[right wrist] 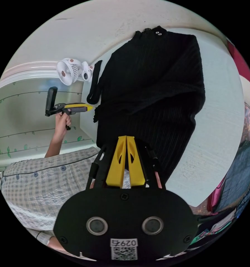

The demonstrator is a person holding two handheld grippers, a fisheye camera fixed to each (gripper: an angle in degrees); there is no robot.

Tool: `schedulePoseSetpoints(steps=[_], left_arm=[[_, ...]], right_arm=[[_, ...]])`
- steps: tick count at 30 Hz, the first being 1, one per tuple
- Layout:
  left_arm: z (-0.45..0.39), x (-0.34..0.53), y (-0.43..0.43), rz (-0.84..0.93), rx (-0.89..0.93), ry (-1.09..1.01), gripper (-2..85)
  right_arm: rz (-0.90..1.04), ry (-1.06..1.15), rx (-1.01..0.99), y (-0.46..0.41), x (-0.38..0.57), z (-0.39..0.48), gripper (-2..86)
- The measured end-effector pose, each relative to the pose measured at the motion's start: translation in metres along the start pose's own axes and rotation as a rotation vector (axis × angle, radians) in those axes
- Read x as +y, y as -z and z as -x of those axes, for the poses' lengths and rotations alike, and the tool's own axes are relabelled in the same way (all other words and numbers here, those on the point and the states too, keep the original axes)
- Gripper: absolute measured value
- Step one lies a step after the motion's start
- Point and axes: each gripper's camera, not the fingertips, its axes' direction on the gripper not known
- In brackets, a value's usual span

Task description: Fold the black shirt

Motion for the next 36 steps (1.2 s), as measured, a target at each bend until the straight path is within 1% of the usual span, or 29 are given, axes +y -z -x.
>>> schedulePoseSetpoints(steps=[1,2,5,6,9,11,13,15,17,20,22,24,25,27,29,31,32,33,35,36], left_arm=[[-0.011,0.002,0.017,-0.063,0.015,-0.014,-0.7],[-0.022,0.004,0.035,-0.125,-0.009,-0.027,-0.8],[-0.038,0.013,0.064,-0.187,-0.093,-0.039,-0.6],[-0.038,0.015,0.064,-0.175,-0.106,-0.036,-0.6],[-0.031,0.03,0.04,-0.08,-0.171,-0.042,1.2],[-0.022,0.046,0.009,-0.056,-0.212,0.006,7.2],[-0.014,0.051,-0.015,-0.001,-0.187,0.043,11.2],[-0.009,0.051,-0.031,0.019,-0.118,0.059,12.4],[-0.009,0.048,-0.041,0.01,-0.086,0.072,9.6],[-0.015,0.041,-0.056,0.039,-0.128,0.06,3.8],[-0.022,0.04,-0.059,0.028,-0.144,0.077,0.9],[-0.033,0.039,-0.054,0.015,-0.194,0.067,-0.3],[-0.043,0.039,-0.042,-0.023,-0.231,0.044,-0.6],[-0.059,0.04,-0.012,-0.123,-0.233,-0.007,-0.8],[-0.086,0.043,0.043,-0.309,-0.16,-0.096,-0.9],[-0.113,0.048,0.075,-0.43,-0.104,-0.189,-0.9],[-0.135,0.05,0.085,-0.457,-0.104,-0.27,-1.0],[-0.147,0.052,0.087,-0.456,-0.124,-0.305,-1.0],[-0.182,0.06,0.068,-0.405,-0.217,-0.413,-1.0],[-0.187,0.062,0.057,-0.378,-0.221,-0.43,-1.0]], right_arm=[[-0.001,-0.006,-0.013,0.0,-0.007,-0.003,-0.2],[-0.005,-0.014,-0.031,0.001,-0.015,-0.006,-0.1],[-0.012,-0.005,-0.081,0.005,-0.037,-0.009,0.9],[-0.011,0.004,-0.081,0.006,-0.042,-0.007,1.3],[0.019,0.075,0.011,0.005,-0.07,0.011,4.0],[0.102,0.159,0.11,-0.006,-0.095,0.035,6.0],[0.163,0.223,0.157,-0.016,-0.111,0.053,6.5],[0.195,0.263,0.179,-0.022,-0.123,0.065,6.5],[0.195,0.276,0.165,-0.021,-0.132,0.072,5.9],[0.229,0.287,0.145,-0.021,-0.135,0.071,3.1],[0.23,0.267,0.154,-0.018,-0.132,0.065,1.3],[0.214,0.224,0.153,-0.012,-0.126,0.056,0.4],[0.193,0.193,0.142,-0.007,-0.122,0.048,0.1],[0.164,0.14,0.116,0.001,-0.116,0.036,-0.2],[0.121,0.073,0.085,0.013,-0.11,0.021,-0.4],[0.076,0.025,0.074,0.023,-0.107,0.012,-0.5],[0.048,-0.006,0.064,0.029,-0.105,0.006,-0.5],[0.036,-0.019,0.058,0.032,-0.105,0.004,-0.5],[-0.02,-0.063,0.044,0.045,-0.106,-0.003,-0.5],[-0.037,-0.073,0.042,0.048,-0.107,-0.004,-0.5]])
